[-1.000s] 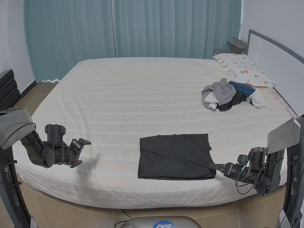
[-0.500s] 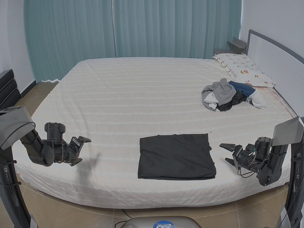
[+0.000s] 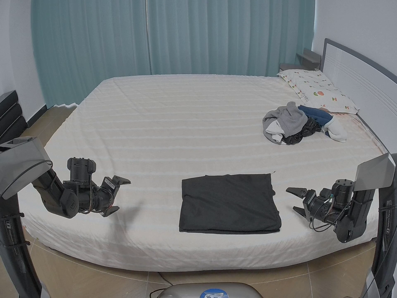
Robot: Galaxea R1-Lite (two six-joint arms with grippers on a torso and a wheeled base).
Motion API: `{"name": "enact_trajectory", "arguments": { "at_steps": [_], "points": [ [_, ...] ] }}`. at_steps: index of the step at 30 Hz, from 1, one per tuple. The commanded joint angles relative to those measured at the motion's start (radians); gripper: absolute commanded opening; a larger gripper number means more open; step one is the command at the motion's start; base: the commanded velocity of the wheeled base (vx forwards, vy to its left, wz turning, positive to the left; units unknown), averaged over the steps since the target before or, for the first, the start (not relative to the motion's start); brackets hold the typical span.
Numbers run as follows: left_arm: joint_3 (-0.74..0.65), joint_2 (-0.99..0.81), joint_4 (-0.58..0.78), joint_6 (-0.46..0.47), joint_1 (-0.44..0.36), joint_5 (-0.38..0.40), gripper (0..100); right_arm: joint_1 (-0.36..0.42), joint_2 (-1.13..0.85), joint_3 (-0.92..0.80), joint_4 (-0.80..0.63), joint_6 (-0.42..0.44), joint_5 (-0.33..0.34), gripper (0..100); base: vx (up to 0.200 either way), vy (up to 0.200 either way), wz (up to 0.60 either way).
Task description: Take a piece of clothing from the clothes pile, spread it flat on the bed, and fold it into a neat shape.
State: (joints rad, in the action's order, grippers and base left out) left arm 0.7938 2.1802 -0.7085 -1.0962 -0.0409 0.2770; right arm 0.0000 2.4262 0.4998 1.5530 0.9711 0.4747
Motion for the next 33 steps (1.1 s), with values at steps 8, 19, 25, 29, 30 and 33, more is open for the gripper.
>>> {"name": "enact_trajectory", "arguments": {
  "at_steps": [8,19,25,29,30,33],
  "points": [
    [0.001,0.004,-0.003,-0.001,-0.007,-0.001,100,0.006,0.007,0.000,0.010,-0.003,-0.004,100,-0.200,-0.200,0.00],
    [0.018,0.004,-0.006,-0.001,-0.005,-0.007,100,0.009,0.007,0.000,0.010,-0.005,-0.007,100,-0.055,-0.055,0.00],
    [0.016,0.009,-0.006,0.002,-0.002,-0.007,100,0.009,0.007,-0.001,0.010,-0.006,-0.007,100,0.067,0.000,0.00],
    [0.016,0.009,-0.006,0.002,-0.002,-0.007,100,0.009,0.007,-0.001,0.010,-0.006,-0.008,100,0.200,0.000,0.00],
    [0.016,0.009,-0.006,0.002,-0.002,-0.006,100,0.009,0.007,-0.001,0.010,-0.006,-0.008,100,0.200,0.000,0.00],
    [0.018,0.009,-0.008,0.002,-0.002,-0.006,100,0.011,0.008,-0.001,0.010,-0.006,-0.008,100,0.200,0.000,0.00]
  ]
}}
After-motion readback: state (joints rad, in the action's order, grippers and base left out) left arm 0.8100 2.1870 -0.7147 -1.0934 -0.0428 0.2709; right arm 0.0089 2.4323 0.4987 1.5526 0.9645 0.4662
